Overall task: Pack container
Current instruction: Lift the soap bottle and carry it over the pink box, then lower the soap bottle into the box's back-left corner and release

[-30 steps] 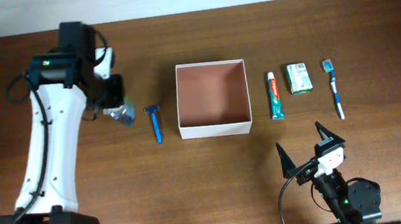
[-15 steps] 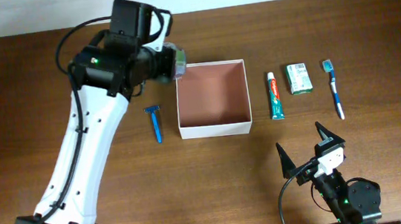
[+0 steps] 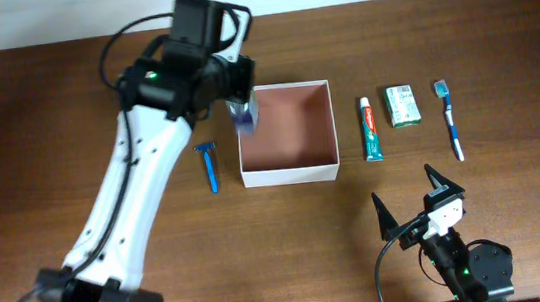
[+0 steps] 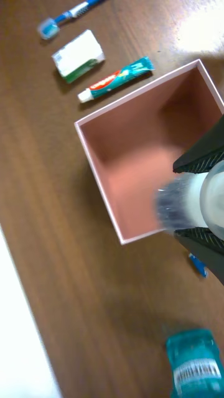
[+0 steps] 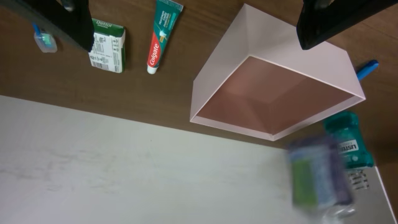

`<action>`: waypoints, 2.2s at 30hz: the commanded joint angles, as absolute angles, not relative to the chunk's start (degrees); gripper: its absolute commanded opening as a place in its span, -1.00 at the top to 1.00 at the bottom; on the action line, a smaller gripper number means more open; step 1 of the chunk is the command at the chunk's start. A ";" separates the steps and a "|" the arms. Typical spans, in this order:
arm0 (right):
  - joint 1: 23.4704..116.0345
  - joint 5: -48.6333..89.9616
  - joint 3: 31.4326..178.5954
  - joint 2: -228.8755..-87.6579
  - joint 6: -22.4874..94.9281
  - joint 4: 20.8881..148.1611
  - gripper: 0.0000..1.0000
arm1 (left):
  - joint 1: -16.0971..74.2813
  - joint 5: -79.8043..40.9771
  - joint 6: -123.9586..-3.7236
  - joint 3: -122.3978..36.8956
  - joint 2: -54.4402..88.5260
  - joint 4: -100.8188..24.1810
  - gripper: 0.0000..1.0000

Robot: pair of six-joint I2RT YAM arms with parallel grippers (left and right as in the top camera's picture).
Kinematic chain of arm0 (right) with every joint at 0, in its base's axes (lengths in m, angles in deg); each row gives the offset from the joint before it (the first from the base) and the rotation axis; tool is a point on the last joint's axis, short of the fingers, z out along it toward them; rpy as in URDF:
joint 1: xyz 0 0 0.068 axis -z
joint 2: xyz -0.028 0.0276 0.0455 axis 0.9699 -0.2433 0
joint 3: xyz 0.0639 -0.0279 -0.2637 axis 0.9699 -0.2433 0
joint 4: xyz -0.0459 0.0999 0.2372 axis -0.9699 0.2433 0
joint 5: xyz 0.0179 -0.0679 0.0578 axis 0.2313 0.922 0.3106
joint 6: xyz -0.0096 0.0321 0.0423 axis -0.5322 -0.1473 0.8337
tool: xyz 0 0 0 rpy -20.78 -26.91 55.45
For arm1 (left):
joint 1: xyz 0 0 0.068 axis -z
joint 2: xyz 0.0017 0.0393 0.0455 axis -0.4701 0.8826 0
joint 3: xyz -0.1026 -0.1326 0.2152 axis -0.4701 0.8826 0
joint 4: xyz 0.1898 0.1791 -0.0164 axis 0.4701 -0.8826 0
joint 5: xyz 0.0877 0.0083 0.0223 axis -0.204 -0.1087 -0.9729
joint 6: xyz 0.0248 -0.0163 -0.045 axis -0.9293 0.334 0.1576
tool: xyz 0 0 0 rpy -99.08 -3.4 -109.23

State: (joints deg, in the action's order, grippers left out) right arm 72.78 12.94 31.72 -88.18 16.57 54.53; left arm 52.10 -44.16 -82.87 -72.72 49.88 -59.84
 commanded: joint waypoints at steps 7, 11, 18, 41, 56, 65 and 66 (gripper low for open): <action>73.00 12.81 31.45 -87.70 17.23 54.83 -0.97 | 54.44 -42.73 -82.69 -74.55 54.98 -58.53 0.67; 73.00 12.81 31.45 -87.70 17.23 54.83 -0.97 | 54.68 -42.76 -82.69 -74.55 55.63 -57.78 0.67; 73.00 12.81 31.45 -87.70 17.23 54.83 -0.97 | 54.68 -42.76 -82.69 -74.55 55.76 -53.28 0.66; 73.00 12.83 31.45 -87.70 17.23 54.83 -0.97 | 54.61 -43.96 -83.20 -74.55 62.04 -44.97 0.64; 73.00 12.81 31.45 -87.70 17.23 54.81 -0.97 | 54.61 -47.32 -83.17 -73.18 63.17 -45.26 0.30; 73.00 12.81 31.45 -87.70 17.23 54.83 -0.97 | 54.39 -48.40 -83.20 -73.15 64.09 -45.21 0.32; 73.00 12.81 31.45 -87.70 17.23 54.83 -0.97 | 54.39 -48.37 -83.20 -73.15 64.35 -45.11 0.32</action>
State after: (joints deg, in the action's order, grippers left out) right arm 72.78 12.94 31.72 -88.18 16.59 54.53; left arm 54.39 -47.63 -82.67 -72.61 63.11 -45.89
